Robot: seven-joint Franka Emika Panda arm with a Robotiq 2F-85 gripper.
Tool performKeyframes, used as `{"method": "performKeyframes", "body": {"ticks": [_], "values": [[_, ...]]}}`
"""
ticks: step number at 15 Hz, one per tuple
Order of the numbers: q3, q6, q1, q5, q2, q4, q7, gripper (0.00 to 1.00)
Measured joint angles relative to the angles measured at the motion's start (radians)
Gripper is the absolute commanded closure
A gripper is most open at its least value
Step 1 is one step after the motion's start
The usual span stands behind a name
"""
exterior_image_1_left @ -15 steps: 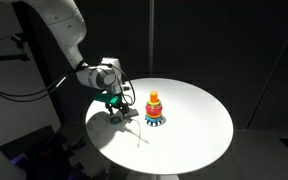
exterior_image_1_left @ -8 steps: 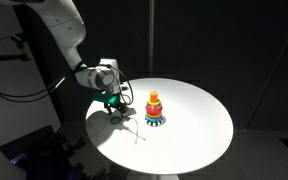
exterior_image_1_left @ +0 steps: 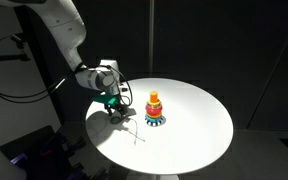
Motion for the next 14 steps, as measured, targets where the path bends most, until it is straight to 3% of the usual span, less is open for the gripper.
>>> {"method": "performKeyframes", "body": {"ticks": [2,3,5,8,14], "values": [[-0.002,0.004,0.001,0.000,0.009,0.000,0.004,0.05],[-0.002,0.008,0.001,0.000,0.012,0.000,0.007,0.25],[-0.002,0.011,0.005,0.000,0.013,0.000,0.019,0.32],[-0.006,0.013,0.013,0.000,0.011,0.000,0.041,0.56],[-0.017,0.012,0.015,0.000,-0.009,0.000,0.073,0.62]]}}
